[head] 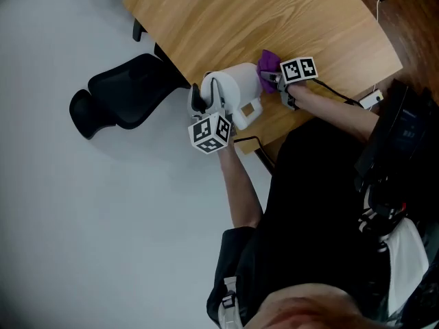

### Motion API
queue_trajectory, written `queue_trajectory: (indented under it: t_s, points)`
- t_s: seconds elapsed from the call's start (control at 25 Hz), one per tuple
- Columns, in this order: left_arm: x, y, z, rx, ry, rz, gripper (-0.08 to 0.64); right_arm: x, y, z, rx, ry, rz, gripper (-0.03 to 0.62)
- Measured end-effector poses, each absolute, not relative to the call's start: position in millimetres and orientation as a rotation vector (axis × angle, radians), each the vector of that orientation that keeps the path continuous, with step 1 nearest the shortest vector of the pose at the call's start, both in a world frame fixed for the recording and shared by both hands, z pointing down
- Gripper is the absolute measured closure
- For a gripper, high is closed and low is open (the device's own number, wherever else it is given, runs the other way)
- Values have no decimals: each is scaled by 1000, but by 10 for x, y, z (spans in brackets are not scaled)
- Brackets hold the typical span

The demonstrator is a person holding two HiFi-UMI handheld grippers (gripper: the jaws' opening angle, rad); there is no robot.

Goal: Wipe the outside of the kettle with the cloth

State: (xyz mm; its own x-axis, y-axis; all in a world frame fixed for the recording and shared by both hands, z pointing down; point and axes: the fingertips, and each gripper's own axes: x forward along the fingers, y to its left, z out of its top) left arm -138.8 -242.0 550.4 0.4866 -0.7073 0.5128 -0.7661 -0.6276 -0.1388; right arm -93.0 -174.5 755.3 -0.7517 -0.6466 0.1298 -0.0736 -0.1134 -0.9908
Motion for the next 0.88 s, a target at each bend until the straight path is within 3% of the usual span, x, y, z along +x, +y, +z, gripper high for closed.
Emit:
queue_trajectory:
  t_s: [0.08,0.28,0.36,0.68,0.88]
  points:
    - [-1414,-2411,5484,2618,-1295,821,400,-848,-1764,7277,-731,1754,-1886,530]
    - [-1459,-2426,5475,2634,-1281,816,400,-467,-1959,5660,-462,1779,-1370,529]
    - [-1489,-2431,5490,2636,-1282,811,402,-574,-1973,5401,-384,1817,-1288,530]
    - [-1473,-2445,5500,2697,-1184,812,402,-1050,-2239,7353,-658,1959,-1828,531]
    - [-1307,-2356,5535,2923,-678,872,403,-1125,-2007,7491,-715,1994,-1856,532]
